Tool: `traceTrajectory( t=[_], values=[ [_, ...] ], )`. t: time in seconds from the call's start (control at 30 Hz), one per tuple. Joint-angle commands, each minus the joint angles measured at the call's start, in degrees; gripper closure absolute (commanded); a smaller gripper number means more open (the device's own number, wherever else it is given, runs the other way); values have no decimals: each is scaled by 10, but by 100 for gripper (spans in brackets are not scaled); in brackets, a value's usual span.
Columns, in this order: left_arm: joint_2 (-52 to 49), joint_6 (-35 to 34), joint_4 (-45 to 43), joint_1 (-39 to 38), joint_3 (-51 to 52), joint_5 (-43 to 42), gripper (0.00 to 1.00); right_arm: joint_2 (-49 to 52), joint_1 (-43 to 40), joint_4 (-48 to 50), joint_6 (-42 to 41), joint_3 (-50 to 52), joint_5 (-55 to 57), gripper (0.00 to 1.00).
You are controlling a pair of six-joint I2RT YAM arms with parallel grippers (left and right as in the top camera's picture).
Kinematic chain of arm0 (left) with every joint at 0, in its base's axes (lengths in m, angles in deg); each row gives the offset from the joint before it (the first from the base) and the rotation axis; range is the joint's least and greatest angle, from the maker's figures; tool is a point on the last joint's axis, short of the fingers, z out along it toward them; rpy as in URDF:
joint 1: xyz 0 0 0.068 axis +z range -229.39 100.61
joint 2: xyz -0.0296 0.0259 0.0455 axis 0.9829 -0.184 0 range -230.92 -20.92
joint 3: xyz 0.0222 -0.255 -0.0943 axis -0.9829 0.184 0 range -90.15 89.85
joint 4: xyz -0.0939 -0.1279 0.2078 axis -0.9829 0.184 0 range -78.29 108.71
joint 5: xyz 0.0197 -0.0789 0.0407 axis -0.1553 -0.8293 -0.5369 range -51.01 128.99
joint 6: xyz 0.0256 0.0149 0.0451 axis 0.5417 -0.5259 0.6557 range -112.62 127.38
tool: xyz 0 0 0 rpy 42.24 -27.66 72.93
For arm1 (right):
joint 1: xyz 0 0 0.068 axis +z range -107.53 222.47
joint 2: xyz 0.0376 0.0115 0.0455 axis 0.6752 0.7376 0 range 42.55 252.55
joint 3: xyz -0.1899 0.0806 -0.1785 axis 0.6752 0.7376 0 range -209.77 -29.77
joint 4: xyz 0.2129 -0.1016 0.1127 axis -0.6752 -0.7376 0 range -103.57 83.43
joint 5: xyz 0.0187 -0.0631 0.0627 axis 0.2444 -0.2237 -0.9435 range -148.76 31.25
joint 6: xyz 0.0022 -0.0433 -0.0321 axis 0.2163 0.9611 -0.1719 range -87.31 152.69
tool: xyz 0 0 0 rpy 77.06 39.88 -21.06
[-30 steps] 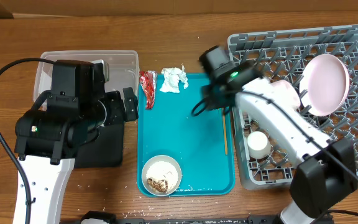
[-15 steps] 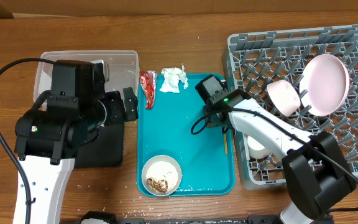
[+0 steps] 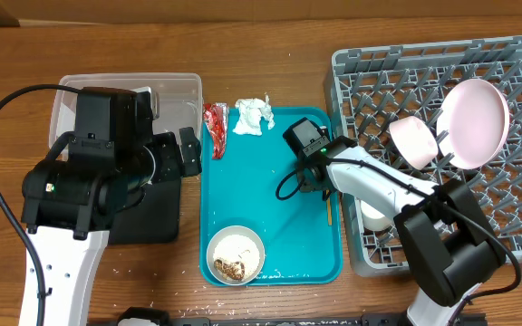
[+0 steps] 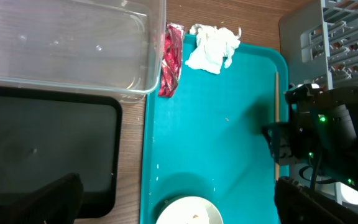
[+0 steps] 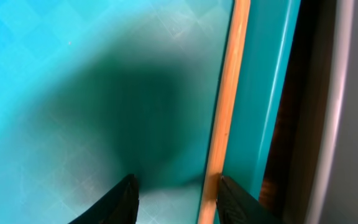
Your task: Sort waste into correct bins and load items into the dishwasher
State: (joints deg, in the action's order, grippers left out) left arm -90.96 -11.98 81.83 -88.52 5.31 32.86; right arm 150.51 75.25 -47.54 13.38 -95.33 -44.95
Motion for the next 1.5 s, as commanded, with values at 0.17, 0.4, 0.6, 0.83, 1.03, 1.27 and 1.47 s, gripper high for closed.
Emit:
traceTrajectory(
  t=[0.17,0.4,0.6,0.83,1.03,1.27,1.47],
  values=[
    [-1,-4,-1,1,-7,6,0,32,18,-24,74,-3,-53,96],
    [-1,-4,-1,1,-7,6,0,1,21,-88,53,-77,-67,96],
    [-1,-4,-1,1,-7,6,0,-83,-1,-156,45,-202,-66,96],
    [-1,-4,-1,1,-7,6,0,-116,-85,-152,113,-234,-16,96],
    [-1,-4,-1,1,-7,6,0,-68,-151,-152,151,-225,-45,96],
    [-1,-4,-1,1,-7,6,0,-23,-155,-151,150,-217,-41,57],
    [-1,-4,-1,1,-7,6,0,-89,-143,-216,112,-272,-47,52]
  ],
)
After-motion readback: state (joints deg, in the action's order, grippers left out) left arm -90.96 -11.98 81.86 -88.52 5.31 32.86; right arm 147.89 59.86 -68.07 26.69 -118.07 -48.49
